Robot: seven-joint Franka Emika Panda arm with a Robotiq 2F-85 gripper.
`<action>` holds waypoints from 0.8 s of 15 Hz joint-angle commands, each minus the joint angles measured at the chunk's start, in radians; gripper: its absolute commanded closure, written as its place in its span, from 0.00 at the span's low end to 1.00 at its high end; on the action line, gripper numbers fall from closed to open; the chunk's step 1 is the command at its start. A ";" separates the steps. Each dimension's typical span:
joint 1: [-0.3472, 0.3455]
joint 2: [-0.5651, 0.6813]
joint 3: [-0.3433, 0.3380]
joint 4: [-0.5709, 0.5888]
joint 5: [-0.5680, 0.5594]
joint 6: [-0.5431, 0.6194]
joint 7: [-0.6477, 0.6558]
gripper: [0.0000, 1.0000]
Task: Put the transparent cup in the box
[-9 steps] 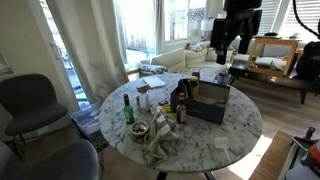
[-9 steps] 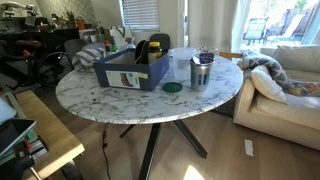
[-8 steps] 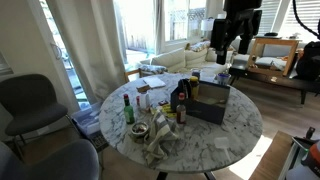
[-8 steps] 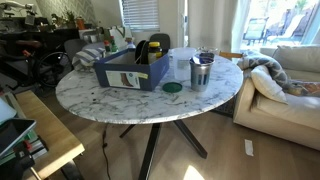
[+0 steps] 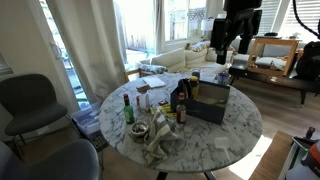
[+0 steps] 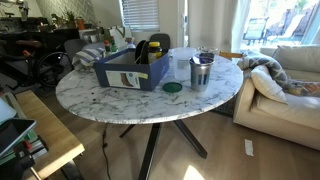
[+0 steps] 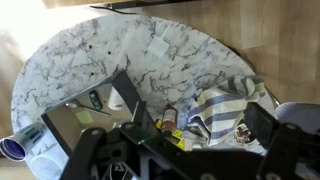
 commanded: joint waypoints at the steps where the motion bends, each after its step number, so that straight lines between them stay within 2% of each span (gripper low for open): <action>1: 0.004 0.002 -0.003 0.002 -0.003 -0.002 0.002 0.00; 5: 0.004 0.002 -0.003 0.002 -0.003 -0.002 0.002 0.00; 7: -0.053 -0.021 0.017 -0.024 -0.072 0.045 0.070 0.00; 12: -0.133 0.036 -0.065 -0.059 -0.086 0.192 0.106 0.00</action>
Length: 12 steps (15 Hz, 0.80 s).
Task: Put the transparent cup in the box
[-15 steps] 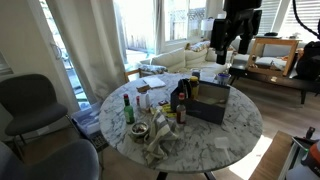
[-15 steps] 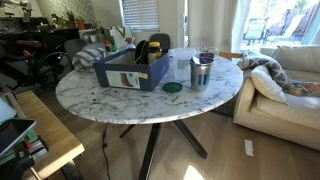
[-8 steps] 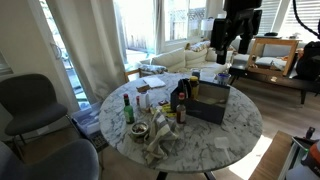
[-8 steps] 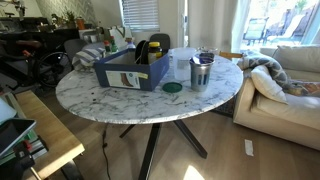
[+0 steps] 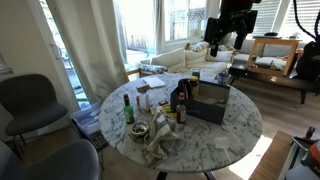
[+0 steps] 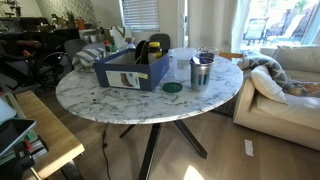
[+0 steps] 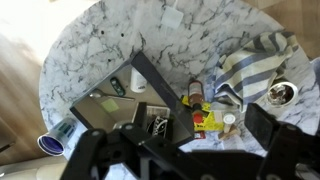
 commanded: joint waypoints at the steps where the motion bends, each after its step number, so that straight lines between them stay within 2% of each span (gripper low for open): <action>1: -0.059 0.049 -0.049 -0.042 -0.016 0.089 0.032 0.00; 4: -0.106 0.086 -0.085 -0.048 -0.024 0.054 0.057 0.00; 6: -0.103 0.095 -0.115 -0.039 -0.006 0.016 0.037 0.00; 7: -0.094 0.085 -0.105 -0.044 -0.020 0.049 0.031 0.00; 12: -0.111 0.103 -0.129 -0.051 -0.043 0.066 0.018 0.00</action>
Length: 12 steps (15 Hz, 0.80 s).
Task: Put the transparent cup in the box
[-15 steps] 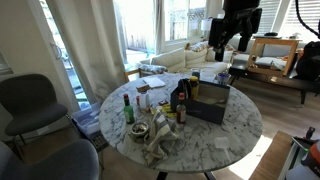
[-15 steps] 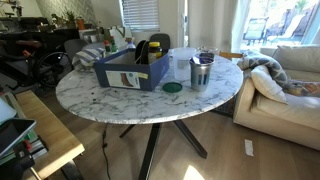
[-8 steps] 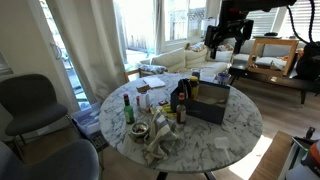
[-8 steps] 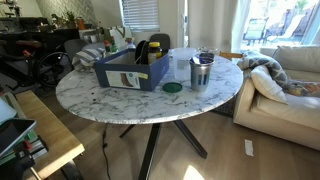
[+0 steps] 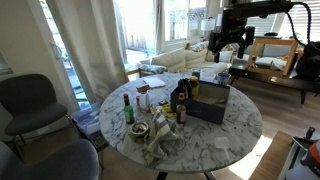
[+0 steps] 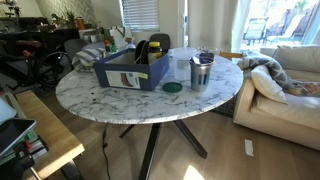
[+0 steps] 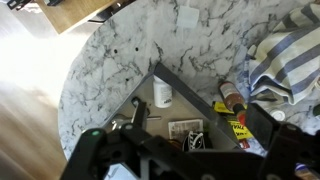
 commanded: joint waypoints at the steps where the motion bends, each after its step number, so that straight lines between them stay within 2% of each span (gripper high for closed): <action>1: -0.011 -0.001 -0.032 -0.030 -0.070 0.070 -0.040 0.00; 3: -0.030 -0.007 -0.088 -0.078 -0.156 0.096 -0.128 0.00; 7: -0.063 -0.053 -0.257 -0.189 -0.255 0.170 -0.354 0.00; 10: -0.112 -0.046 -0.363 -0.218 -0.266 0.211 -0.446 0.00; 11: -0.135 -0.058 -0.377 -0.231 -0.260 0.204 -0.439 0.00; 12: -0.117 -0.023 -0.342 -0.189 -0.248 0.182 -0.421 0.00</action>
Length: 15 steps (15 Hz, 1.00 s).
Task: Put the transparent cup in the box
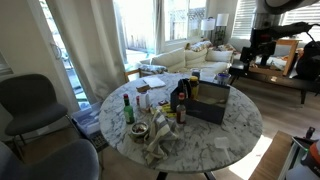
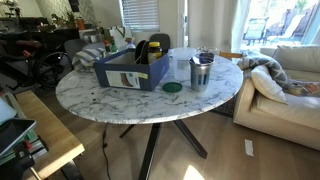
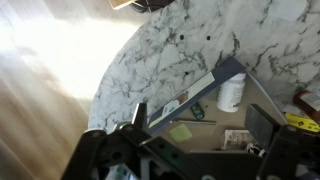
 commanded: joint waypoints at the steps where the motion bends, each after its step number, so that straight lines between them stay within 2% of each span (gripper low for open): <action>1: -0.023 -0.001 -0.010 -0.005 0.006 -0.001 -0.018 0.00; 4: -0.033 -0.012 -0.018 -0.012 0.006 -0.001 -0.024 0.00; 5: -0.054 0.005 0.002 -0.034 -0.014 0.045 0.035 0.00; 7: -0.062 0.077 -0.021 -0.011 0.037 0.190 0.116 0.00; 10: -0.062 0.214 -0.081 0.064 0.091 0.454 0.095 0.00; 11: -0.055 0.267 -0.099 0.093 0.126 0.550 0.081 0.00; 13: 0.006 0.364 -0.150 0.152 0.256 0.706 0.021 0.00; 15: 0.073 0.450 -0.194 0.222 0.399 0.762 -0.058 0.00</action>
